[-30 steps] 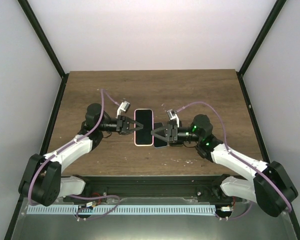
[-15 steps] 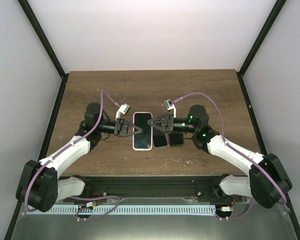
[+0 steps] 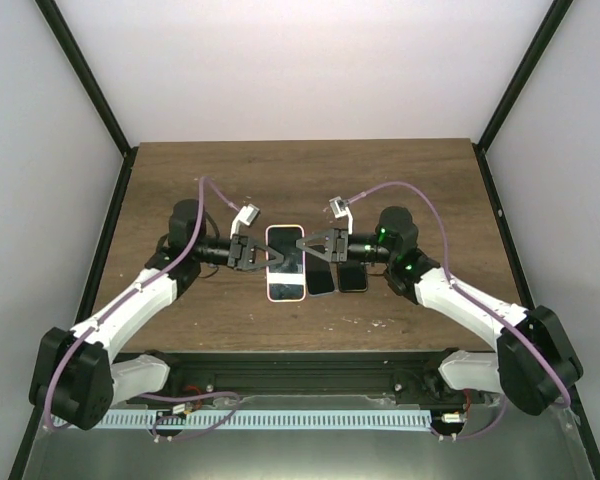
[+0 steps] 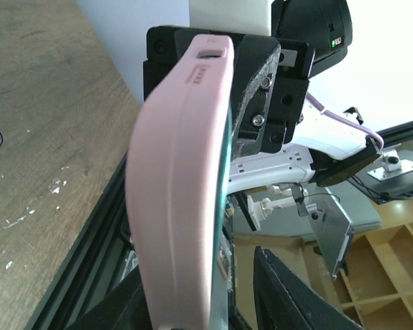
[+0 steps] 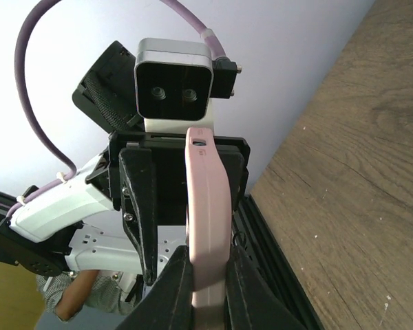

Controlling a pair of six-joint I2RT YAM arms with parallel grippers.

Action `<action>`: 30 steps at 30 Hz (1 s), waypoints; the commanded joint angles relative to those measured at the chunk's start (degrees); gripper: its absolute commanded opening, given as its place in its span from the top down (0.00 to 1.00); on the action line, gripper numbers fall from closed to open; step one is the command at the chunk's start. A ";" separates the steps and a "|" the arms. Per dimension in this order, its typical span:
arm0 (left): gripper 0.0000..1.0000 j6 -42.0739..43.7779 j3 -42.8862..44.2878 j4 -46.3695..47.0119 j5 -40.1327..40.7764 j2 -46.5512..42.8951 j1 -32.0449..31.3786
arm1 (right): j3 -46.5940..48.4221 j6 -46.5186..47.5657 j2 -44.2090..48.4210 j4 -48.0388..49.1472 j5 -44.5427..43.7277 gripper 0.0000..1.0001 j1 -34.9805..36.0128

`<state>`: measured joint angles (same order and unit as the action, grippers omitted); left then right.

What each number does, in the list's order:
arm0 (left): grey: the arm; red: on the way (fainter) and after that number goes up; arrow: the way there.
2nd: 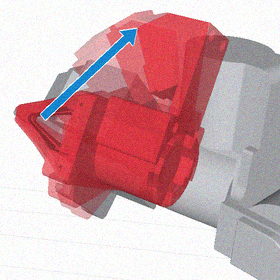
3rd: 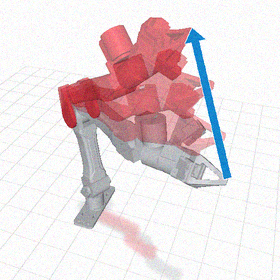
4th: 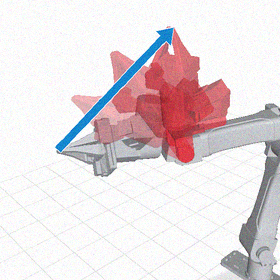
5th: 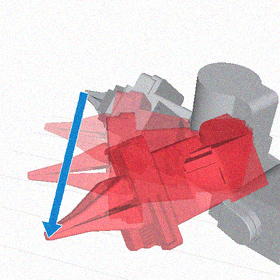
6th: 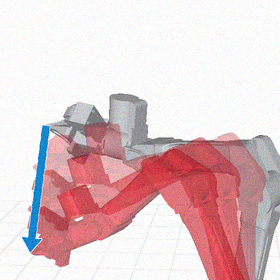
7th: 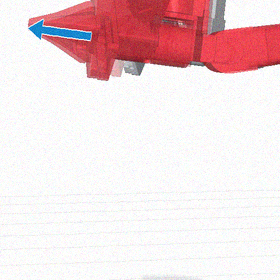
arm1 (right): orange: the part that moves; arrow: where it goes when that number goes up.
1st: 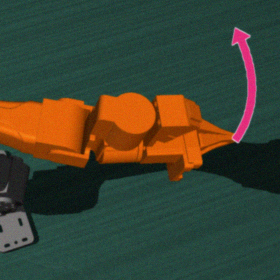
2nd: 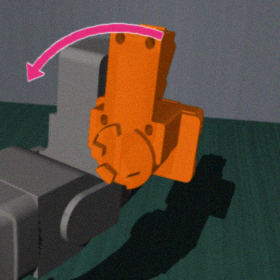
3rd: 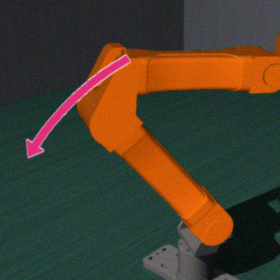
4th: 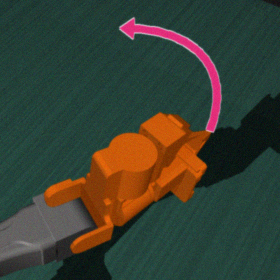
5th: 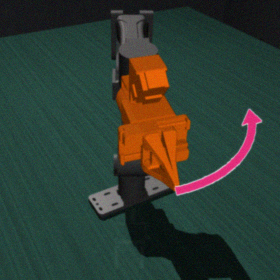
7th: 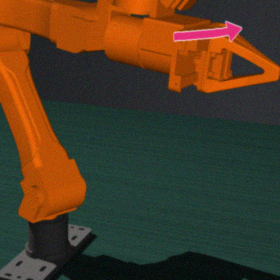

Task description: Put the phone into the phone case

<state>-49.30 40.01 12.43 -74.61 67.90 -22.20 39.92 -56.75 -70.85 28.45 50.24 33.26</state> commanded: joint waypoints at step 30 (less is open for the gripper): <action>1.00 15.65 8.18 -18.89 13.14 -2.65 1.16 | -5.94 -0.87 3.56 2.55 2.54 0.99 -0.36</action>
<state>-36.40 45.87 -4.67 -63.26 66.35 -22.04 33.74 -57.01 -68.18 30.04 52.51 33.19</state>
